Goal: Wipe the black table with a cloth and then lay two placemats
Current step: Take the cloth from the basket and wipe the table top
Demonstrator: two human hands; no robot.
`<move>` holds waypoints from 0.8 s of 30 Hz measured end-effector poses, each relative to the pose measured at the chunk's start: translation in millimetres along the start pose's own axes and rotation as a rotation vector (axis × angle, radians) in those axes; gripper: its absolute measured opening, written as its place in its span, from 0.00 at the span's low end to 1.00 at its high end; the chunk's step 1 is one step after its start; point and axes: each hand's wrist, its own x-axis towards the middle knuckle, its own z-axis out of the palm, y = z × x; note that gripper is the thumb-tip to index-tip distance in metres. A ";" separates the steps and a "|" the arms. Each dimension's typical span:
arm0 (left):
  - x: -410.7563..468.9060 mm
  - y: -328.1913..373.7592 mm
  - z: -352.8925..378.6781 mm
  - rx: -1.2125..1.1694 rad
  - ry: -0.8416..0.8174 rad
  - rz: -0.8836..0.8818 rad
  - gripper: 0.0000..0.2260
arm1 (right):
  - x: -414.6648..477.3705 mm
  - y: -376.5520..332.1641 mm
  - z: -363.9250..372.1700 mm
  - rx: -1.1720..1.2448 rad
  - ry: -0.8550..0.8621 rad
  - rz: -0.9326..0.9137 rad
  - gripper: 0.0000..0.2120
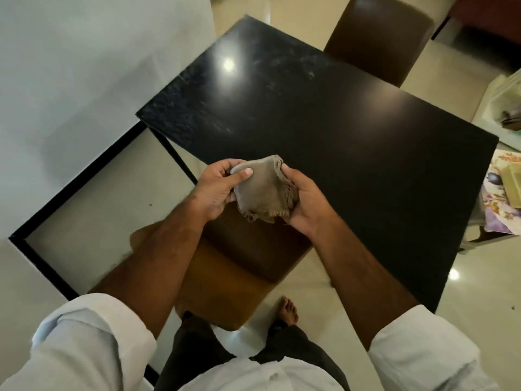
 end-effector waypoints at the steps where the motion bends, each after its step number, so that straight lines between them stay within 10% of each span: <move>1: -1.4 9.0 -12.5 0.000 0.007 0.000 0.11 | 2.3 1.5 10.9 -0.014 -0.027 0.001 0.25; 13: 2.9 90.3 -207.4 -0.150 -0.284 -0.065 0.28 | 49.1 80.9 199.5 -0.034 0.141 -0.264 0.21; 24: 30.8 79.0 -238.0 0.365 -0.176 -0.179 0.13 | 91.2 118.8 211.7 -0.452 0.549 -0.275 0.17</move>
